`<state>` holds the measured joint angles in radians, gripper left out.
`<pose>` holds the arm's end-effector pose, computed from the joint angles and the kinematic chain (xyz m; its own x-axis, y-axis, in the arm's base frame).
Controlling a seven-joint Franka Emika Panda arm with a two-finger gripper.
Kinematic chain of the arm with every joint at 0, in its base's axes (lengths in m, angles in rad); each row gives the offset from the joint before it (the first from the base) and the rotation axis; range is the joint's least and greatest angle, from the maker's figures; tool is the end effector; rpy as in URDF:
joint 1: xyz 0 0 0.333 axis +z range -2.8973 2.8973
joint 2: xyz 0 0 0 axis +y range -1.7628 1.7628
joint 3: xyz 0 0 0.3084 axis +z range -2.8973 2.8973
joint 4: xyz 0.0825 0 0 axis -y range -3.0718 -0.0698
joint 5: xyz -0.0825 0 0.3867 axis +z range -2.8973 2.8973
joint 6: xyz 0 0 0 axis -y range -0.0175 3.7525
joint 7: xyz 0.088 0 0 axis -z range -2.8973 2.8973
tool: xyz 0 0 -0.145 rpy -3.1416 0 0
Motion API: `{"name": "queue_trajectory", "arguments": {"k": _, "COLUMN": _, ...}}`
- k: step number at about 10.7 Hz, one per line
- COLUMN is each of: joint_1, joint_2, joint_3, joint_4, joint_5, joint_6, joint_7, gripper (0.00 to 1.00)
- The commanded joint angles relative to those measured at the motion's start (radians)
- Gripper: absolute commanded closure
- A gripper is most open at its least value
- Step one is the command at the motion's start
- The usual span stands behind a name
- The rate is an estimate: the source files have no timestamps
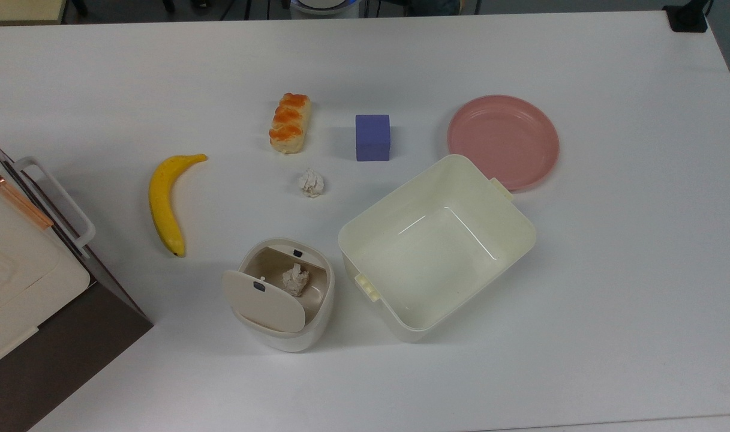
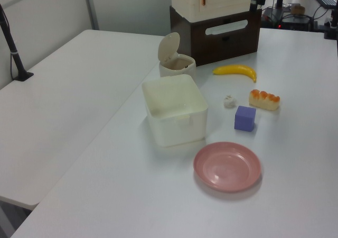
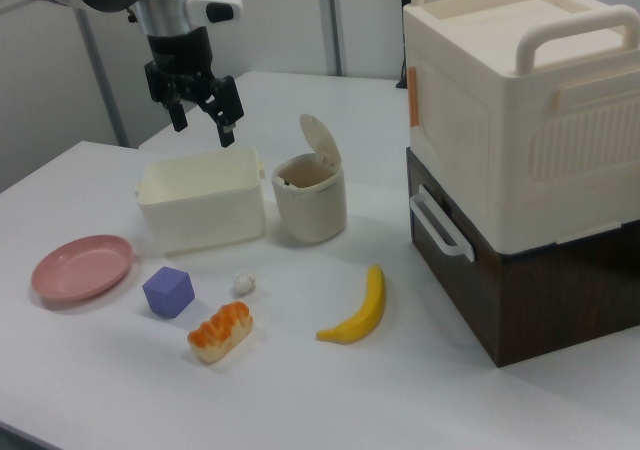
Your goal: Open the trash can
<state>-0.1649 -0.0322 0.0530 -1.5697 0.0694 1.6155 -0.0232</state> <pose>0.5530 -0.0519 0.6018 0.9927 -0.0913 0.0793 -0.0861 -0.9941 -0.0658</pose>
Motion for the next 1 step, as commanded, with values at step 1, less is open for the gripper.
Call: {"name": "queue_trajectory", "arguments": {"k": 1, "joint_1": 0.010, "joint_2": -0.009, "joint_3": -0.004, "joint_4": 0.003, "joint_5": 0.001, "joint_6": -0.034, "joint_7": -0.015, "gripper": 0.00}}
